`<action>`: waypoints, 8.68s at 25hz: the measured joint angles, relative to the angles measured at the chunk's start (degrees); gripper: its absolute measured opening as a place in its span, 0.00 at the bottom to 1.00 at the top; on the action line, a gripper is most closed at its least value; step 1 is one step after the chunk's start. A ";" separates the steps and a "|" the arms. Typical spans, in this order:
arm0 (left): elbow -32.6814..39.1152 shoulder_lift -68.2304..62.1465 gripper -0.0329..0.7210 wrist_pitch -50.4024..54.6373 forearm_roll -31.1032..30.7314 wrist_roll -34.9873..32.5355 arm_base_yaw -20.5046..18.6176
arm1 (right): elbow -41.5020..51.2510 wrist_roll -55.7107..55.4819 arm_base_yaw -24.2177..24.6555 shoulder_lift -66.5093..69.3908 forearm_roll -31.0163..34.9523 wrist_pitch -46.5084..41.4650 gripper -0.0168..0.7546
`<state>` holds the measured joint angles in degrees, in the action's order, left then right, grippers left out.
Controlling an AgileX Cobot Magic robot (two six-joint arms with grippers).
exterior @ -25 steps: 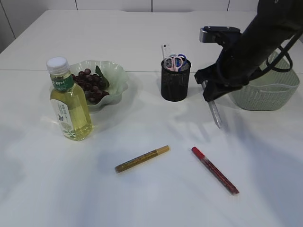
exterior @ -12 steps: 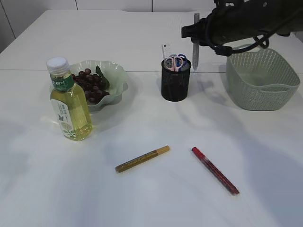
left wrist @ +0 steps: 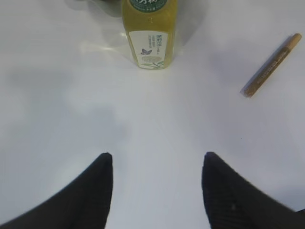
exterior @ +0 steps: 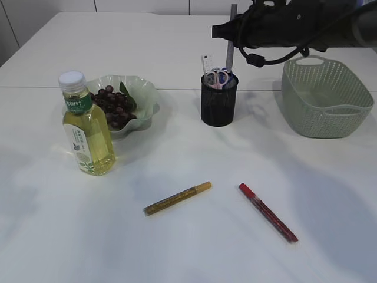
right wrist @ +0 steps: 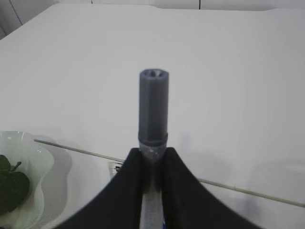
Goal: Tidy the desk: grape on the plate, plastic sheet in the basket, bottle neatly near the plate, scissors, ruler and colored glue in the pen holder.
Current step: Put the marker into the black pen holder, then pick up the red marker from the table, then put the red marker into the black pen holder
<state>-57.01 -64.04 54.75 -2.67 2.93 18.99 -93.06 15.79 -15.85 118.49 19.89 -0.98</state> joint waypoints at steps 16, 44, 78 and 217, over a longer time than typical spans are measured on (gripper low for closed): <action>0.00 0.00 0.62 0.00 -0.67 0.00 0.00 | -1.47 0.14 -0.59 3.58 -1.96 3.33 0.16; 0.00 0.00 0.62 1.03 -0.83 0.00 0.00 | -1.47 0.14 -1.36 3.58 -2.22 2.62 0.27; 0.00 -0.10 0.62 5.20 -0.92 0.00 0.00 | -5.85 -9.54 -1.36 -6.87 -8.13 -68.91 0.41; 0.00 -0.10 0.62 5.43 -1.61 0.00 0.00 | 24.71 -9.95 -10.79 -20.59 -15.04 -1.87 0.22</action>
<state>-57.01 -64.14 60.19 -4.29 2.93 18.99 -68.35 5.84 -26.64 97.90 4.85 -2.85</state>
